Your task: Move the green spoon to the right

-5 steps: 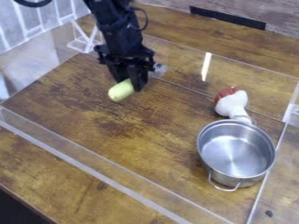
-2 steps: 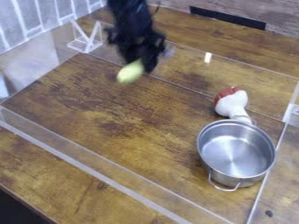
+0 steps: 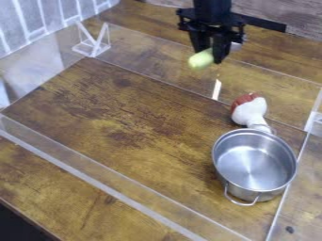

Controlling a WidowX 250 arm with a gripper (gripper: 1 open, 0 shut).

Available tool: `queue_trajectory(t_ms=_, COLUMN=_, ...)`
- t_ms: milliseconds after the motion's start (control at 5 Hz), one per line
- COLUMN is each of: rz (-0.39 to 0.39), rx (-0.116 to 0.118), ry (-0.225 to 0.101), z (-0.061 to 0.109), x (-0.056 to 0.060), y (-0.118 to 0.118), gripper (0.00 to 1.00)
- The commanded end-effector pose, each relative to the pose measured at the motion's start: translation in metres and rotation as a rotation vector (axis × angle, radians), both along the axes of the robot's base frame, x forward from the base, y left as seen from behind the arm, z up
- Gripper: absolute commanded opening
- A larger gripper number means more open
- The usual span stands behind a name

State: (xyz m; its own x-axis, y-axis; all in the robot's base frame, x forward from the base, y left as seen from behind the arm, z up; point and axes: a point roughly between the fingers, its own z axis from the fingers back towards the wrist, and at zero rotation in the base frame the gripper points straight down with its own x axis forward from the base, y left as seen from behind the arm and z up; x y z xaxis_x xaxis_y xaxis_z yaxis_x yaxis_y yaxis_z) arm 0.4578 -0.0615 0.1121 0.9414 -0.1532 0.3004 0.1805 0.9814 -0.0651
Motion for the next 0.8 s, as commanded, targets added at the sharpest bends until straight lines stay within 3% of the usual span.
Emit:
queue_trajectory(t_ms=0, rz=-0.014, rx=0.011, ry=-0.063, z=0.03, x=0.005, y=-0.006, gripper=0.0)
queue_trajectory(t_ms=600, rz=-0.08, rx=0.05, ry=-0.009, z=0.001, x=0.005, y=-0.035, gripper=0.0)
